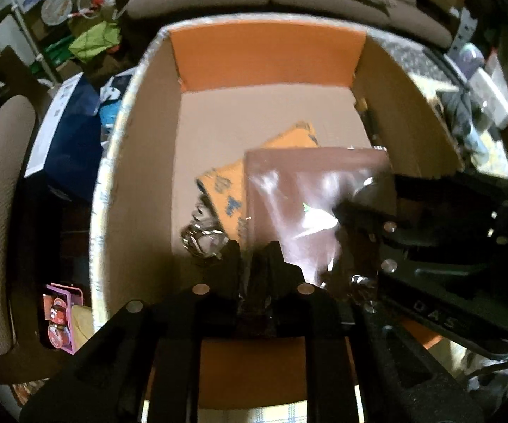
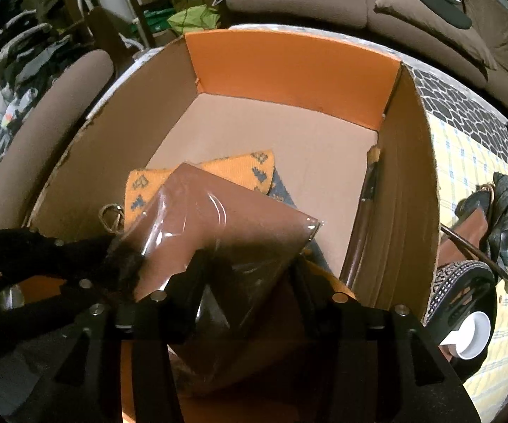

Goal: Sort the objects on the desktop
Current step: 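Carry the brown pouch into the box and lower it onto the cloth, then move both tools from the box to the black patterned strap bag on the table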

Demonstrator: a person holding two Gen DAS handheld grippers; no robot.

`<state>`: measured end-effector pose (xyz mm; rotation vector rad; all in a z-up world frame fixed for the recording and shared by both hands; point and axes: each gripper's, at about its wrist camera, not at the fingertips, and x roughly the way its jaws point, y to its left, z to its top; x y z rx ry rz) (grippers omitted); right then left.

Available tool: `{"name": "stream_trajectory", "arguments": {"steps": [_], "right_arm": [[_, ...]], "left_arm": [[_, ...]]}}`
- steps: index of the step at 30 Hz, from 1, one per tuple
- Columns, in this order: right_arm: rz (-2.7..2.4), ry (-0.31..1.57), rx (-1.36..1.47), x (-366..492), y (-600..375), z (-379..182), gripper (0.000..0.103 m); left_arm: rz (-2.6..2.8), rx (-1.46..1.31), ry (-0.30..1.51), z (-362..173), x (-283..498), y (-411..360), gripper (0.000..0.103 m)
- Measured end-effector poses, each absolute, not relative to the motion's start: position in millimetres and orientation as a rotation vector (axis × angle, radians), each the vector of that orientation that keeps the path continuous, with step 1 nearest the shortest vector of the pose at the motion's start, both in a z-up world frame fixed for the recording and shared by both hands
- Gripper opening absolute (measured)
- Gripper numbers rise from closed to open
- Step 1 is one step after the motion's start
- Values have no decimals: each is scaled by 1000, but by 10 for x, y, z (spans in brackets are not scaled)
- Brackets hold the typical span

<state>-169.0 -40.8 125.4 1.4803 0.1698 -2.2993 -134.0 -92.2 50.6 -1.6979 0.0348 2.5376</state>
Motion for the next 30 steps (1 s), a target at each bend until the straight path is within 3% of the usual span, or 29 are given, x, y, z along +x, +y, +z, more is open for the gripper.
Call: {"name": "stream_trajectory", "arguments": {"steps": [7,10,15,21,30], "right_arm": [[-2354,173,1401,-1633,-382,1445,62],[-2383,151,1357,-1614,-344,1544,71],[-2412,86,1313,-1626,-238,1678,73],[-2441,99,1282,-1600,-163,1752,78],[-2453,95,1248,-1534,-3,1809,83]], "left_arm": [[2608,-1638,-74,706,-1346,-1113,19],[2619,-1647,-104,694,-1357,-1168,32],[2650,-1632,-147,737,-1340,-1233,50],[2678,-1559,-213,874,-1326,-1226,63],[2666,-1496,-262,985,-1357,-1037,72]]}}
